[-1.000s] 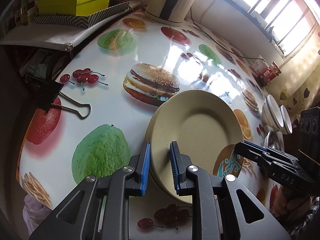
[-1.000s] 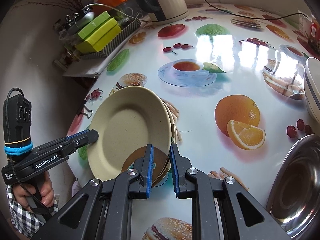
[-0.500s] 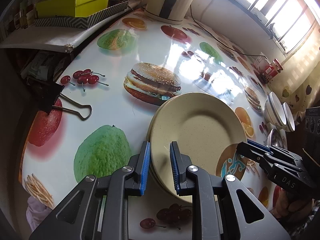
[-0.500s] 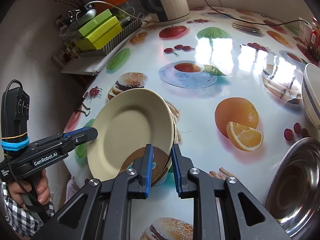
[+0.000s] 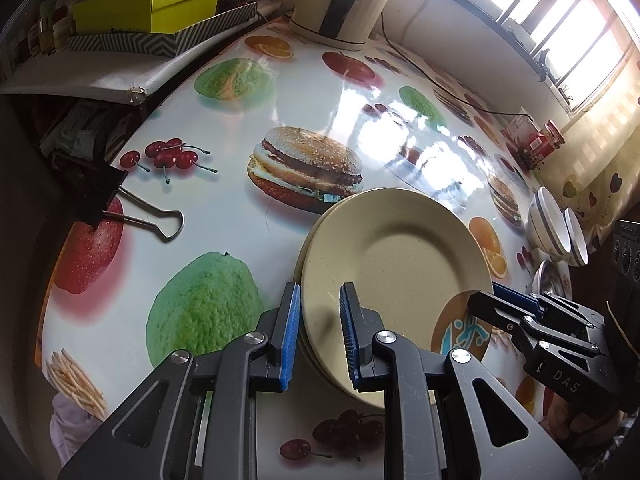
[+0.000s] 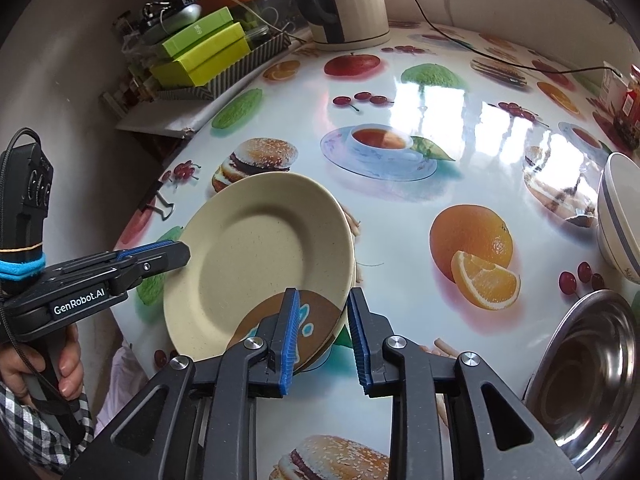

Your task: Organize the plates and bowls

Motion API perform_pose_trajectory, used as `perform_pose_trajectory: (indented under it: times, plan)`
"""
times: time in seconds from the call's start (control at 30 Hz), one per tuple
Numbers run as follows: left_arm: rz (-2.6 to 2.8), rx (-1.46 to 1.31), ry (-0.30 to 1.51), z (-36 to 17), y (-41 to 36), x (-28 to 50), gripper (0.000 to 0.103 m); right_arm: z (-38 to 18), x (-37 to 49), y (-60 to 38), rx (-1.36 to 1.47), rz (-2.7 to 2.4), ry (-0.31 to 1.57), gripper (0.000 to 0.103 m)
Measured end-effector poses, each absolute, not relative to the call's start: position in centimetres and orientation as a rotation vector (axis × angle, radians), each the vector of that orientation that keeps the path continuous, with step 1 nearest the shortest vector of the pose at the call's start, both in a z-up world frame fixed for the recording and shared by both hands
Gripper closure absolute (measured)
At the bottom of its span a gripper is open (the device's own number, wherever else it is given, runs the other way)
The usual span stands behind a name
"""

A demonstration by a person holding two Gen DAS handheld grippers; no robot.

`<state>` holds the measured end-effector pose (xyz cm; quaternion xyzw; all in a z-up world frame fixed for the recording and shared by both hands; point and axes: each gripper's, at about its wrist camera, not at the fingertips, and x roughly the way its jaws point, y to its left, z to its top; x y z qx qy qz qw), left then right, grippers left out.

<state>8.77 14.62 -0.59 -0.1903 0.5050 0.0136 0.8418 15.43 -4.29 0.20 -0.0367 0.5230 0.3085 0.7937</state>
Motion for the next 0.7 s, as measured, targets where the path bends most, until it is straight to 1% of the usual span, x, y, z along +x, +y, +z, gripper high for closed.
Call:
perform_pose_trajectory:
  times: [0.23, 0.53, 0.63, 0.67, 0.7]
  plan:
    - [0.030, -0.407, 1.068, -0.8, 14.8, 8.7, 0.081, 0.0, 15.5, -4.4, -0.081, 0.657, 1.123, 0.077]
    - [0.007, -0.410, 1.050, -0.9, 15.0, 8.6, 0.081, -0.2, 15.5, -5.0, -0.071, 0.624, 1.113, 0.060]
    - [-0.011, -0.439, 1.039, -1.0, 15.5, 8.5, 0.080, -0.4, 15.7, -5.6, -0.030, 0.626, 1.114, 0.058]
    - [-0.013, -0.454, 1.036, -1.1, 15.6, 8.5, 0.074, -0.5, 15.8, -5.8, -0.010, 0.631, 1.119, 0.057]
    - [-0.016, -0.467, 1.035, -1.2, 15.8, 8.5, 0.066, -0.7, 15.9, -6.0, 0.012, 0.639, 1.127, 0.056]
